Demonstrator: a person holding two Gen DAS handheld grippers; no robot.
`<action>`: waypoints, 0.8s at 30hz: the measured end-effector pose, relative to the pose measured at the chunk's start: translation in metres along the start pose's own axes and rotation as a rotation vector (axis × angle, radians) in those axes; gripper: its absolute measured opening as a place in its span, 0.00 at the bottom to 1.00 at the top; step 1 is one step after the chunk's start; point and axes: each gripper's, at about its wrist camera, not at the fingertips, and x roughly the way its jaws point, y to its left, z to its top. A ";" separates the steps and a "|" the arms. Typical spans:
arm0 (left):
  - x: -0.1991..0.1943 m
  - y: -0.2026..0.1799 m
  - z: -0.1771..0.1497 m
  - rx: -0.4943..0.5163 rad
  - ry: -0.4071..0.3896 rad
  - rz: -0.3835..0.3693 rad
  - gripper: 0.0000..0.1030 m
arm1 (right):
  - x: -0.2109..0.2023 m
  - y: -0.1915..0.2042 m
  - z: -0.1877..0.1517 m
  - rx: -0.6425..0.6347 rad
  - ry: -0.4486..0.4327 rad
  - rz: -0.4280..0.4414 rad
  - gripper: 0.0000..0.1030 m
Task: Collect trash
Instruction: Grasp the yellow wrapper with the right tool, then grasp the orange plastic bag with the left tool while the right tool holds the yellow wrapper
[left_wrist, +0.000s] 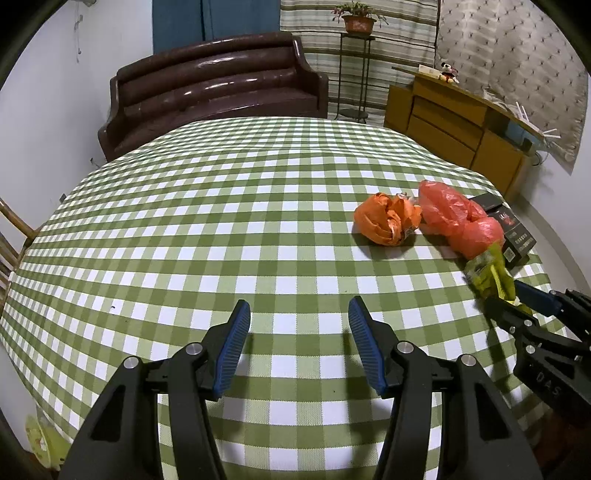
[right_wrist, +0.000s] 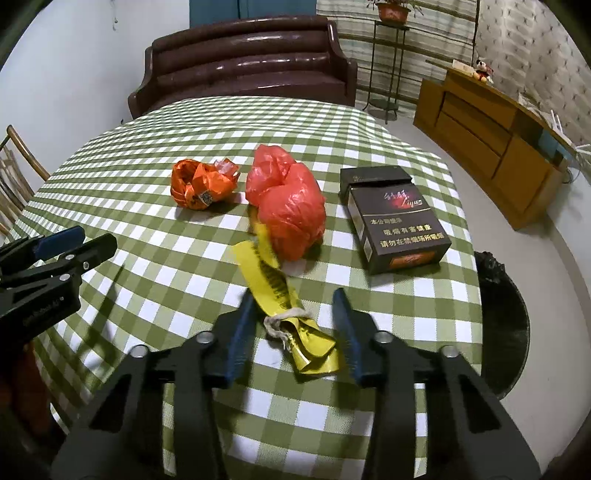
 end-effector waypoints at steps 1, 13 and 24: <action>0.000 0.000 0.000 0.000 0.000 -0.001 0.53 | -0.001 0.001 0.000 -0.006 0.001 0.001 0.25; 0.003 -0.007 0.004 0.009 -0.002 -0.014 0.53 | -0.022 0.006 -0.005 0.001 -0.045 0.037 0.22; 0.006 -0.030 0.018 0.055 -0.024 -0.047 0.57 | -0.048 -0.045 0.005 0.110 -0.135 -0.040 0.22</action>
